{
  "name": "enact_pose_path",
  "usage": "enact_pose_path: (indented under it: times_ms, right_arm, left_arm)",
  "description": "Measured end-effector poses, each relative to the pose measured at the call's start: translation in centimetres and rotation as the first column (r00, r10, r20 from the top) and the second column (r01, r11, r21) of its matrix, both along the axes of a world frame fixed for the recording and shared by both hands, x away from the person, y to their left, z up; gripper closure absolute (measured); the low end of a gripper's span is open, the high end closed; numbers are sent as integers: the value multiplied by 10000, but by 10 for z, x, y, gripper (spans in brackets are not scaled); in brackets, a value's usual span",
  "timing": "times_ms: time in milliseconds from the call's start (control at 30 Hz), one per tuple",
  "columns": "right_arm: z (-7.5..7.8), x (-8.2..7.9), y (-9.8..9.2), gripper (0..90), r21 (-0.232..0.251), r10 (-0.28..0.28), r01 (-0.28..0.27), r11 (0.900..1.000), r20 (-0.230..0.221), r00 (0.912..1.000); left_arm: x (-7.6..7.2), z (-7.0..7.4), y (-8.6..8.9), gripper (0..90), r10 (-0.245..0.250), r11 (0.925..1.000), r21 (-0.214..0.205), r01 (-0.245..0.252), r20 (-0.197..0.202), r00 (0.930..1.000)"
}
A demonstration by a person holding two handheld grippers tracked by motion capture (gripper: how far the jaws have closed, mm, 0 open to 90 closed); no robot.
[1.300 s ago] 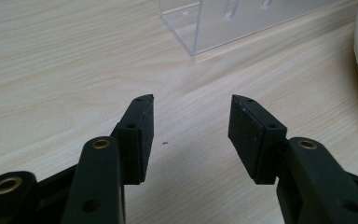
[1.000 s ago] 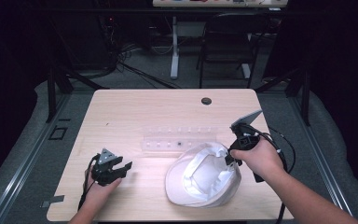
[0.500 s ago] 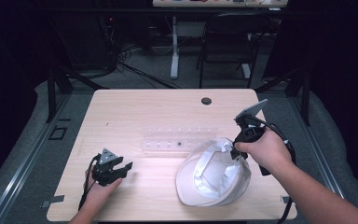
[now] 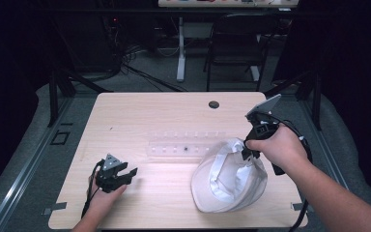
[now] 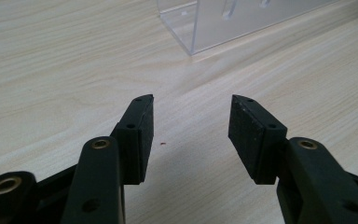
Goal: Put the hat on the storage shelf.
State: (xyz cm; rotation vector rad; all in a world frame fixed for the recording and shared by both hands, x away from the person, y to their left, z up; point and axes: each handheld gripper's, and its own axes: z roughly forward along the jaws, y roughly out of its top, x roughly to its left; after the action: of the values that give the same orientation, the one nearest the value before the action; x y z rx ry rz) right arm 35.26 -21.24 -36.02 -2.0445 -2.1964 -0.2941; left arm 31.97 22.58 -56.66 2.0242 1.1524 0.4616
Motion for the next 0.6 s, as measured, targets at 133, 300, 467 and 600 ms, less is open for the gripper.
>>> enact_pose_path:
  times_ms: [133,300,467,600]
  right_arm:
    - [2,1,-2,807,392,-76,86,9992,-235,9997]
    - [4,4,-8,808,1288,-371,416,9908,-371,9986]
    - [5,5,-14,809,2280,-576,706,9711,-630,9964]
    - [3,5,-20,810,2997,-596,818,9505,-827,9948]
  left_arm:
    - [-1,0,-1,507,38,10000,-31,-38,-12,10000]
    - [0,0,0,507,4,10000,-12,-4,14,10000]
    - [-1,0,-1,507,47,10000,-28,-47,12,10000]
    - [-1,0,-1,508,50,10000,-28,-50,21,10000]
